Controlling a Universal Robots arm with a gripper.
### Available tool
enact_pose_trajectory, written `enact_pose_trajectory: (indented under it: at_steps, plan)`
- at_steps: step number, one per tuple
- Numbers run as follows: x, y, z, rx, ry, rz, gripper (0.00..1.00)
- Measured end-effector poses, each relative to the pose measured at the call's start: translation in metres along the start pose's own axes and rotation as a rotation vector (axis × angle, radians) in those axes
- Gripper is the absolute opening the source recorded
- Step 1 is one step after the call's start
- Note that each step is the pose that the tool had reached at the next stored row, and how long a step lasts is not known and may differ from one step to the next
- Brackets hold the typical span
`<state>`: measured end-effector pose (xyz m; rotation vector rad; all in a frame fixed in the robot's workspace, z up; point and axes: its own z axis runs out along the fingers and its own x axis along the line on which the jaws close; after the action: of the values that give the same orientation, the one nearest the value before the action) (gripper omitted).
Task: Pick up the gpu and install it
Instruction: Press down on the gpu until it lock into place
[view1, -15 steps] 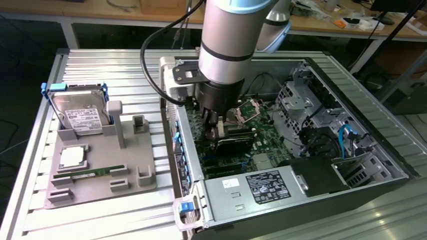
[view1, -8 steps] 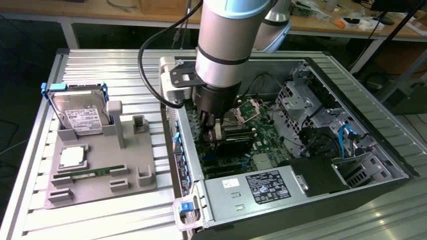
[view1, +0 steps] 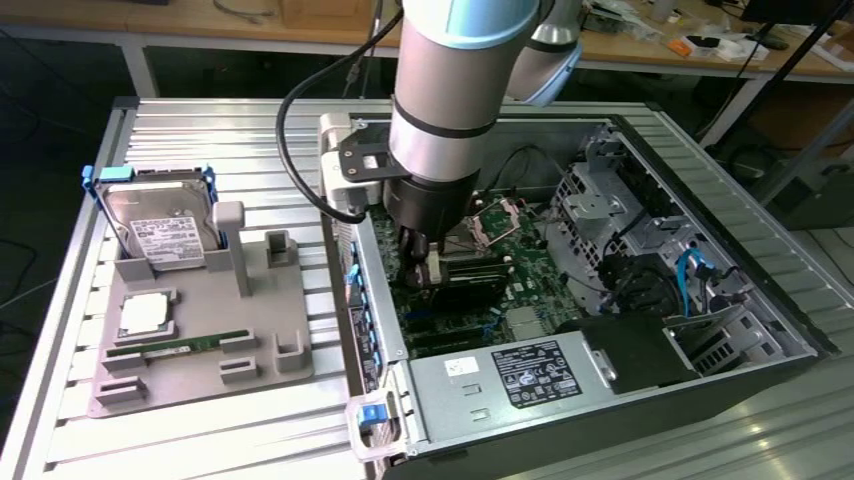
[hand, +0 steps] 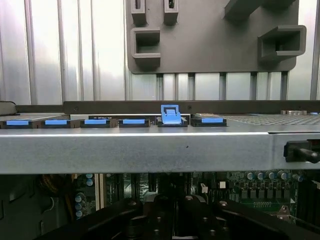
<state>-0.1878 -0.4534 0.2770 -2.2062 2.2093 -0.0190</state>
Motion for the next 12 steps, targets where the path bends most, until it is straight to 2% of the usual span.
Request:
enact_pose_trajectory:
  at_steps: [2,4,7,9,12]
  plan:
    - [0.000,0.0001,0.0010,0.0001,0.0032,0.000,0.11]
    - [0.000,0.0001,0.0012,0.0001,0.0039,0.000,0.11]
    - [0.000,0.0000,-0.0081,0.0025,0.0039,0.000,0.11]
    - [-0.002,-0.0001,-0.0096,0.0047,0.0038,0.000,0.11]
    - [-0.013,-0.0001,-0.0096,0.0050,0.0040,0.000,0.11]
